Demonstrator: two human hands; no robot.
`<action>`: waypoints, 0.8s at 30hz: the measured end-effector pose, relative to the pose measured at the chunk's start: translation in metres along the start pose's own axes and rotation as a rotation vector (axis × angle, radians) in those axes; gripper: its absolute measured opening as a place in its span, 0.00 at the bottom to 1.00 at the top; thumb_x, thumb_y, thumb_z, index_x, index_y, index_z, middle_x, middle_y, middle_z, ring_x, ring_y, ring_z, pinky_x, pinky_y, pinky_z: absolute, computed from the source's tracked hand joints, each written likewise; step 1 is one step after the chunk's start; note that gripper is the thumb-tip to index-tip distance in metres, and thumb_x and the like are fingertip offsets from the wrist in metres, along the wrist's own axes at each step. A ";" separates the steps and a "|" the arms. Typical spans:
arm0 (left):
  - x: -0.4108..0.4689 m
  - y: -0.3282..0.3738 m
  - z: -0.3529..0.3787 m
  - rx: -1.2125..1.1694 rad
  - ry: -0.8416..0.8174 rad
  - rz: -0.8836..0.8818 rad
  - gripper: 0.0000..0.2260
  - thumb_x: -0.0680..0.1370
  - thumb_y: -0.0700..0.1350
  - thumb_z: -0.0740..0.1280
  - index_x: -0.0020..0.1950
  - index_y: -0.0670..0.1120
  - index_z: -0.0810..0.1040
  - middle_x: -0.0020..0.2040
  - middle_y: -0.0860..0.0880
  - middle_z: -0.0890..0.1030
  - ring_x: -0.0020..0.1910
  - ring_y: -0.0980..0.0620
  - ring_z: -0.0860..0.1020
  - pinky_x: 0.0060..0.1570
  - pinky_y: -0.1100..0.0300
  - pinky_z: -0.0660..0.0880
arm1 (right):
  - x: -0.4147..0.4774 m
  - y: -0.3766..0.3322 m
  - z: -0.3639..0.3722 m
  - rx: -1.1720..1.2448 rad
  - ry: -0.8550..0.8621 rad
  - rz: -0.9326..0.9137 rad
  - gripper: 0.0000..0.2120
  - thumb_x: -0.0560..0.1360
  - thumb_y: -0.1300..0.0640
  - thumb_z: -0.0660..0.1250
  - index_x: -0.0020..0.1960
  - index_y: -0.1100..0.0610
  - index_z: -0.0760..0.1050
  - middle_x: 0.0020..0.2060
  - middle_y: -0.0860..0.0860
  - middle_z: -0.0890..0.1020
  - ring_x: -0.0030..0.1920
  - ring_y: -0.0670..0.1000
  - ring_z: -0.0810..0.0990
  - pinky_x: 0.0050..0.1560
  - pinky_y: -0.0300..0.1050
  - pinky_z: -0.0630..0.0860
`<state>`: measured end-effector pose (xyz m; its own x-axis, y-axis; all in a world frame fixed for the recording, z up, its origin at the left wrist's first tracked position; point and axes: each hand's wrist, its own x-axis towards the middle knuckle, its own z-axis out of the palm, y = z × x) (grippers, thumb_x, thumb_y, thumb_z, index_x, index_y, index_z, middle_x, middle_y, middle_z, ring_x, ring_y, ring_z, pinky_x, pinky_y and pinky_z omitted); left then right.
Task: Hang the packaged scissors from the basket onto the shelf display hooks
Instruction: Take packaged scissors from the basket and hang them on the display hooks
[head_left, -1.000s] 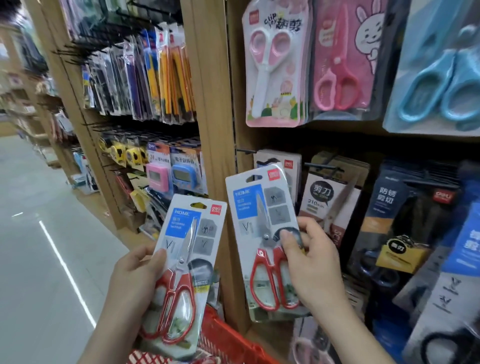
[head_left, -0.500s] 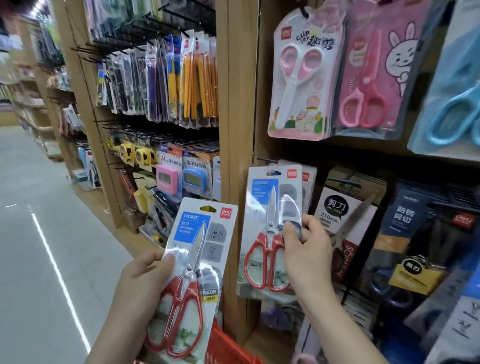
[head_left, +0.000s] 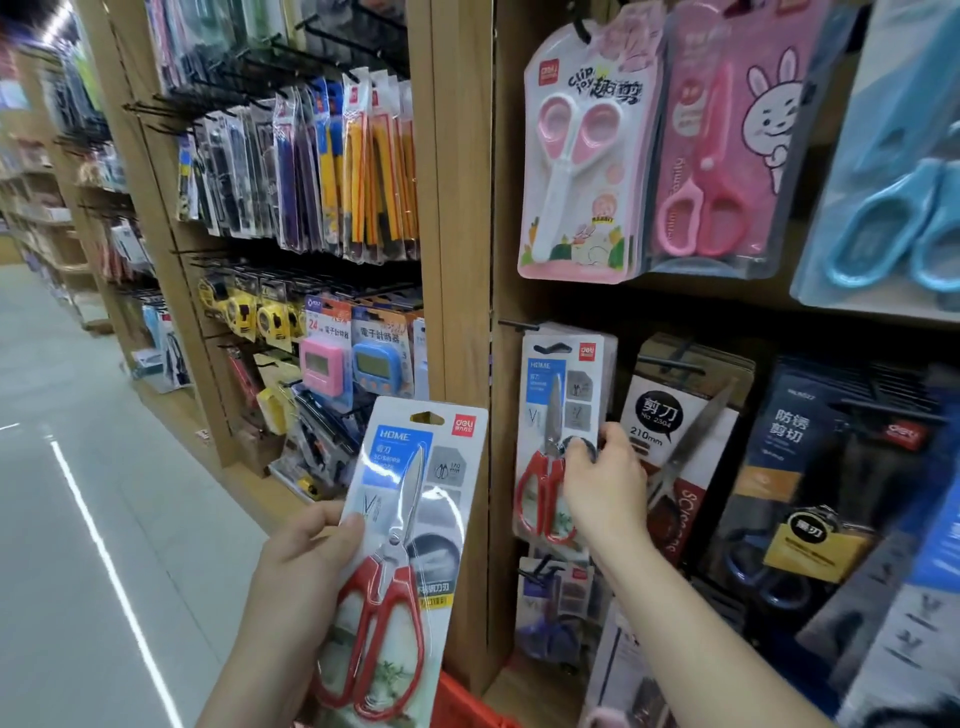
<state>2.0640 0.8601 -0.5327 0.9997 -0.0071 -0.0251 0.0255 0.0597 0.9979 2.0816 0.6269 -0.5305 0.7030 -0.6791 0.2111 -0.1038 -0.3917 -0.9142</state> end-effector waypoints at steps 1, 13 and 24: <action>0.000 -0.001 0.003 -0.001 -0.012 0.005 0.07 0.81 0.41 0.65 0.47 0.41 0.82 0.40 0.38 0.85 0.34 0.41 0.83 0.39 0.52 0.78 | -0.002 -0.004 -0.004 -0.043 -0.024 0.004 0.15 0.82 0.53 0.58 0.68 0.54 0.67 0.54 0.51 0.81 0.47 0.50 0.79 0.47 0.49 0.78; -0.008 -0.014 0.065 -0.091 -0.111 0.034 0.07 0.81 0.43 0.64 0.50 0.42 0.80 0.41 0.42 0.86 0.36 0.44 0.85 0.33 0.56 0.80 | -0.080 0.012 -0.045 0.448 -0.722 0.096 0.12 0.79 0.62 0.65 0.60 0.51 0.78 0.49 0.52 0.87 0.51 0.52 0.86 0.53 0.47 0.82; -0.007 -0.010 0.065 -0.045 -0.225 0.191 0.24 0.70 0.53 0.77 0.62 0.70 0.74 0.52 0.49 0.85 0.50 0.44 0.85 0.48 0.46 0.83 | -0.049 -0.005 -0.044 0.395 -0.348 -0.116 0.08 0.80 0.63 0.63 0.48 0.58 0.80 0.37 0.56 0.87 0.39 0.58 0.86 0.40 0.56 0.83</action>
<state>2.0565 0.7949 -0.5384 0.9601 -0.2128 0.1814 -0.1573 0.1253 0.9796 2.0164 0.6347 -0.5214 0.8928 -0.3733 0.2522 0.2132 -0.1432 -0.9665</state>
